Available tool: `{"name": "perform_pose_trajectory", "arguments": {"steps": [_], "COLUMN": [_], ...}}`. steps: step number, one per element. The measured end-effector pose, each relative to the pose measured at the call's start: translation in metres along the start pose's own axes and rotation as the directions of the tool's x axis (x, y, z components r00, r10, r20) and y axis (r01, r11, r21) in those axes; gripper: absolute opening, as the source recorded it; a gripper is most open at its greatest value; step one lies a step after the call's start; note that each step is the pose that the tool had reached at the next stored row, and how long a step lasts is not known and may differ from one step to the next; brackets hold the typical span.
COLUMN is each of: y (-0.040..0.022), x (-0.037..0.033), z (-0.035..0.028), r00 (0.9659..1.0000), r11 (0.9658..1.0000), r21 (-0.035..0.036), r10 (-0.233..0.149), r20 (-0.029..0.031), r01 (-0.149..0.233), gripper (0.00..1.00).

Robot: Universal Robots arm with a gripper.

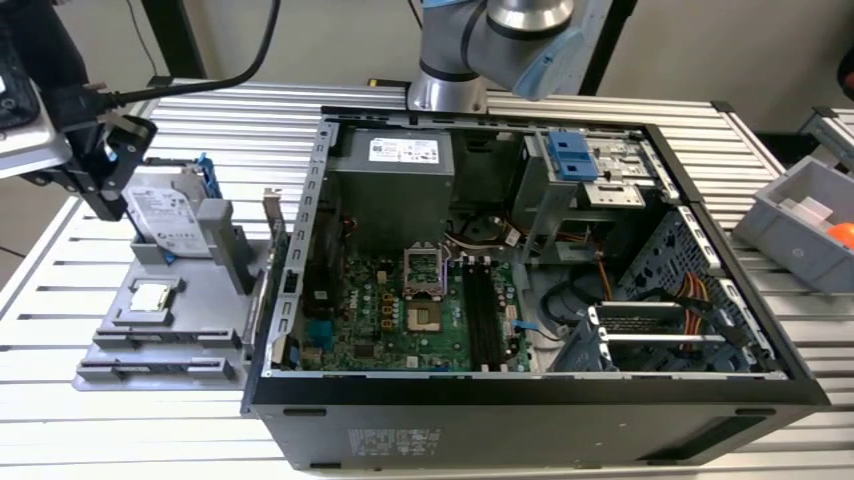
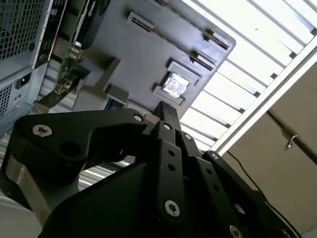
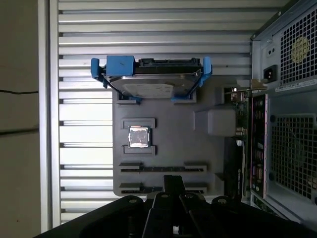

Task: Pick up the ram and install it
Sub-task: 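Reach for the ram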

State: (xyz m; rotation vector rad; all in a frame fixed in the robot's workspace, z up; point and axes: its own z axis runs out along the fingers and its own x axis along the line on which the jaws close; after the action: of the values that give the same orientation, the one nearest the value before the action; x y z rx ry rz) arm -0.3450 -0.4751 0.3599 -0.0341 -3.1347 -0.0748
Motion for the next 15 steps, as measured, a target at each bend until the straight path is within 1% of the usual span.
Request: {"name": "perform_pose_trajectory", "arguments": {"steps": [11, 15], "y": [-0.0001, -0.0003], "x": [0.0001, 0.0003], "z": [0.0026, 0.0034], "r00": [1.0, 1.0], "r11": [1.0, 1.0], "r21": [0.0005, 0.0005], "r10": [0.0, 0.0], "r20": [-0.0065, -0.0077], "r01": [0.0, 0.0], "gripper": [0.0, 0.0]}}
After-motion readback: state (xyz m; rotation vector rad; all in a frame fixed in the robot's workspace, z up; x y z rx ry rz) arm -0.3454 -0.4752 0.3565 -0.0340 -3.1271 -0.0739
